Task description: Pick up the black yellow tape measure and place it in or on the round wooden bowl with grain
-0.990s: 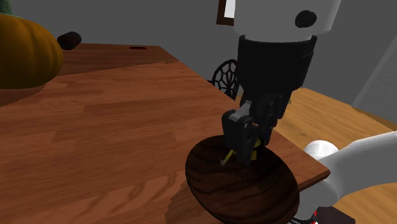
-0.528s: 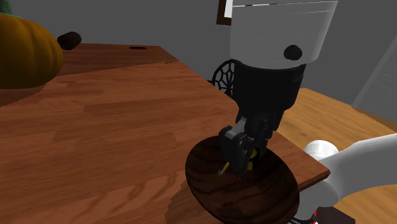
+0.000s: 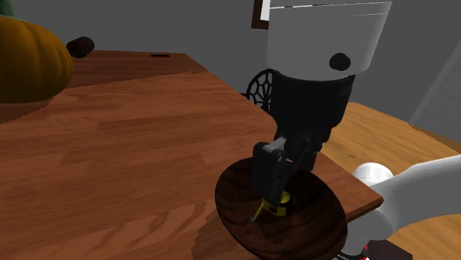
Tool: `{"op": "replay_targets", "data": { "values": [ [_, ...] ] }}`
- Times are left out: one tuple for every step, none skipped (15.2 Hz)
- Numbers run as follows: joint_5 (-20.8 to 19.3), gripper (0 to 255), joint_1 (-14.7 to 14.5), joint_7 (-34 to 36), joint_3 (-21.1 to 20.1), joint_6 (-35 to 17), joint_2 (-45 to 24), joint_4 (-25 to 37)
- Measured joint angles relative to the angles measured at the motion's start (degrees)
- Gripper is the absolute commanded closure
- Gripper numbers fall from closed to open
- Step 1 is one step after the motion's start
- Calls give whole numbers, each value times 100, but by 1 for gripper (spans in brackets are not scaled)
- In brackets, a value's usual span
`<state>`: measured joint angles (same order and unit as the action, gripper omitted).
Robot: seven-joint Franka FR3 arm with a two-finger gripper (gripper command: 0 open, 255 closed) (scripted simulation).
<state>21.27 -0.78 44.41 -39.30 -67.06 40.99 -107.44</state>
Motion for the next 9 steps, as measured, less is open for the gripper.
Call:
{"op": "replay_targets", "data": {
  "values": [
    [0, 0, 0, 0, 0, 0, 0, 0],
    [0, 0, 0, 0, 0, 0, 0, 0],
    [0, 0, 0, 0, 0, 0, 0, 0],
    [-24, 0, 36, 34, -17, 82, -85, 168],
    [-55, 0, 76, 63, -30, 172, -179, 350],
    [-90, 0, 115, 98, -40, 289, -279, 564],
    [-125, 0, 176, 171, -82, 449, -431, 876],
    [-149, 0, 206, 194, -96, 515, -503, 1013],
    [-155, 0, 223, 221, -115, 556, -545, 1097]
  ]
}}
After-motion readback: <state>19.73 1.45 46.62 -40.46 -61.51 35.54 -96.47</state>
